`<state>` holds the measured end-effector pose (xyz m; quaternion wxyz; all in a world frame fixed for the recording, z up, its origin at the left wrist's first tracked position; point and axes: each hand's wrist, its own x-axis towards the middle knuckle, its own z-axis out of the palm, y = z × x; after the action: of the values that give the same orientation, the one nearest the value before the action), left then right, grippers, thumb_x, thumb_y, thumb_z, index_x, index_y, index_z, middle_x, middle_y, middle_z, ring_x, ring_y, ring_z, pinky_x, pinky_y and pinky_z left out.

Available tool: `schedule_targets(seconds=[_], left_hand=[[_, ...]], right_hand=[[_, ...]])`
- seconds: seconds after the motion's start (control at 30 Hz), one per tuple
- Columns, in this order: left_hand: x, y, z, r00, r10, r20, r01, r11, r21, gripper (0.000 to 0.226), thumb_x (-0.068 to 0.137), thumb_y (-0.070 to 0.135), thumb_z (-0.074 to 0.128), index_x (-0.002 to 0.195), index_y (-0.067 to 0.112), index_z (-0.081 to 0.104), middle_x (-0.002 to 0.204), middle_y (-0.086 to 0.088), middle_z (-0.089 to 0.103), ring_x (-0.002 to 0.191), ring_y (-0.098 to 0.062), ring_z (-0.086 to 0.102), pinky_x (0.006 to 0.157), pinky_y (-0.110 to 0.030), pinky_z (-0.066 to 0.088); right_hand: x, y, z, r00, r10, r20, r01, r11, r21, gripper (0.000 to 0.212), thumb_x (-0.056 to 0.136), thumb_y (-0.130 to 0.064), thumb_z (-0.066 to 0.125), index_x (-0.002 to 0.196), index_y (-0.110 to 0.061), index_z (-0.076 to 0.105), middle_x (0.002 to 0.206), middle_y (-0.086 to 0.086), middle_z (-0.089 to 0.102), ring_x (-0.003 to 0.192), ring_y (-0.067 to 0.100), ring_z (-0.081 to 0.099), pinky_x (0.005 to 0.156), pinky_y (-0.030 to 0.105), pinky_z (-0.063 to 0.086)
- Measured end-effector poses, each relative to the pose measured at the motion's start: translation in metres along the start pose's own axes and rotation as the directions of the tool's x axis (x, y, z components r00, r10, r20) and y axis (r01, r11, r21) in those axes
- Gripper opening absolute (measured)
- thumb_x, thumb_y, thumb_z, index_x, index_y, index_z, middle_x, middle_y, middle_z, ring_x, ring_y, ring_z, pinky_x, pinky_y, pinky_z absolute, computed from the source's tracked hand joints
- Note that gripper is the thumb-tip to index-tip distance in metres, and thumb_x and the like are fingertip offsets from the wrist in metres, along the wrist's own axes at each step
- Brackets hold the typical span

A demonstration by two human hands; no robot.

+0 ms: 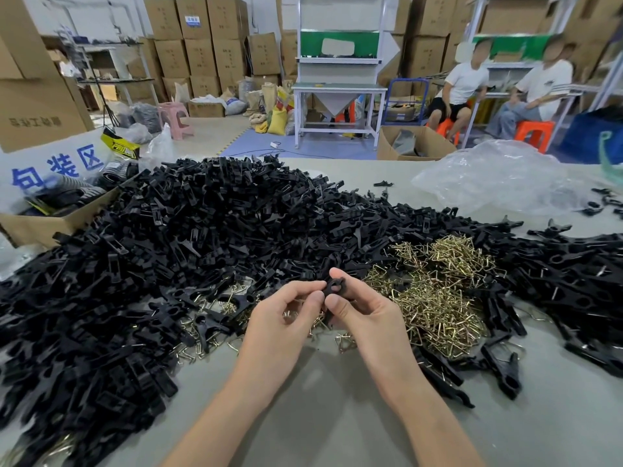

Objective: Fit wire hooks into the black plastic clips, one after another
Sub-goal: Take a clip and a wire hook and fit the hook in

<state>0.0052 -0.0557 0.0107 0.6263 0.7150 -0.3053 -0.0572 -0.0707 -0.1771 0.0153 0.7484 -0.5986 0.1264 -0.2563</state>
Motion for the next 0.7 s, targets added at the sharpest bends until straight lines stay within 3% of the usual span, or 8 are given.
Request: schedule_targets(seconds=[0.1, 0.27, 0.37, 0.43, 0.5, 0.57, 0.63, 0.7], left_hand=[[-0.001, -0.001, -0.001, 1.0, 0.01, 0.012, -0.011, 0.999, 0.044, 0.017, 0.097, 0.025, 0.063, 0.104, 0.037, 0.073, 0.087, 0.02, 0.072, 0.073, 0.001, 0.063, 0.068, -0.016, 0.05], [-0.001, 0.001, -0.001, 0.998, 0.054, 0.016, -0.055, 0.995, 0.084, 0.019, 0.099, 0.024, 0.06, 0.106, 0.037, 0.071, 0.097, 0.022, 0.073, 0.086, 0.0, 0.068, 0.073, -0.012, 0.048], [-0.002, 0.001, -0.001, 1.0, 0.025, -0.014, -0.023, 0.994, 0.108, 0.022, 0.103, 0.035, 0.048, 0.117, 0.041, 0.064, 0.097, 0.019, 0.073, 0.081, -0.009, 0.068, 0.072, -0.024, 0.053], [-0.002, -0.004, -0.001, 1.0, 0.02, -0.024, -0.013, 0.972, 0.235, 0.021, 0.103, 0.042, 0.04, 0.12, 0.043, 0.054, 0.095, 0.019, 0.07, 0.081, -0.009, 0.065, 0.074, -0.031, 0.052], [-0.004, -0.009, -0.001, 0.996, 0.069, 0.065, -0.091, 0.872, 0.48, 0.021, 0.103, 0.041, 0.041, 0.122, 0.04, 0.05, 0.1, 0.019, 0.066, 0.091, -0.003, 0.061, 0.084, -0.033, 0.049], [-0.008, -0.012, 0.004, 0.97, 0.119, 0.212, -0.235, 0.687, 0.688, 0.031, 0.102, 0.046, 0.042, 0.128, 0.035, 0.053, 0.119, 0.018, 0.057, 0.111, -0.006, 0.053, 0.1, -0.031, 0.039], [-0.009, -0.013, 0.008, 0.958, 0.111, 0.264, -0.277, 0.598, 0.752, 0.041, 0.099, 0.054, 0.042, 0.135, 0.035, 0.052, 0.129, 0.016, 0.051, 0.121, -0.01, 0.047, 0.104, -0.031, 0.032], [-0.005, -0.012, 0.009, 0.961, 0.094, 0.262, -0.266, 0.582, 0.768, 0.043, 0.099, 0.056, 0.044, 0.137, 0.037, 0.051, 0.13, 0.015, 0.052, 0.12, -0.013, 0.047, 0.102, -0.032, 0.033]], right_hand=[[0.0, 0.001, -0.001, 1.0, -0.017, -0.004, 0.017, 1.0, -0.016, 0.045, 0.074, -0.021, 0.078, 0.115, -0.038, 0.074, 0.081, -0.011, 0.07, 0.08, 0.006, 0.068, 0.076, 0.018, 0.055], [0.0, 0.004, -0.004, 0.999, -0.034, 0.015, 0.034, 0.999, 0.015, 0.024, 0.081, -0.007, 0.077, 0.098, -0.025, 0.078, 0.083, -0.007, 0.073, 0.079, 0.007, 0.07, 0.071, 0.019, 0.057], [0.002, 0.002, -0.005, 0.999, -0.05, 0.005, 0.05, 0.998, 0.045, 0.028, 0.077, -0.014, 0.077, 0.103, -0.009, 0.07, 0.099, 0.001, 0.076, 0.084, 0.016, 0.074, 0.073, 0.023, 0.059], [0.005, 0.001, -0.009, 0.996, -0.053, -0.078, 0.061, 0.993, 0.097, 0.034, 0.074, -0.015, 0.077, 0.104, -0.003, 0.066, 0.1, 0.004, 0.076, 0.086, 0.019, 0.075, 0.073, 0.023, 0.06], [0.008, -0.002, -0.013, 0.982, -0.04, -0.184, 0.074, 0.981, 0.178, 0.036, 0.07, -0.017, 0.078, 0.101, -0.005, 0.065, 0.095, 0.005, 0.074, 0.079, 0.017, 0.073, 0.071, 0.022, 0.059], [0.011, -0.003, -0.016, 0.967, -0.029, -0.255, 0.089, 0.969, 0.229, 0.04, 0.068, -0.021, 0.078, 0.102, -0.007, 0.064, 0.095, 0.008, 0.069, 0.074, 0.016, 0.072, 0.07, 0.022, 0.059], [0.012, -0.002, -0.017, 0.961, -0.023, -0.277, 0.093, 0.965, 0.244, 0.041, 0.068, -0.023, 0.078, 0.104, -0.007, 0.063, 0.097, 0.01, 0.066, 0.073, 0.016, 0.072, 0.069, 0.022, 0.059], [0.012, 0.0, -0.016, 0.959, -0.026, -0.282, 0.097, 0.966, 0.241, 0.041, 0.069, -0.023, 0.077, 0.105, -0.007, 0.063, 0.098, 0.011, 0.065, 0.073, 0.017, 0.072, 0.069, 0.022, 0.059]])
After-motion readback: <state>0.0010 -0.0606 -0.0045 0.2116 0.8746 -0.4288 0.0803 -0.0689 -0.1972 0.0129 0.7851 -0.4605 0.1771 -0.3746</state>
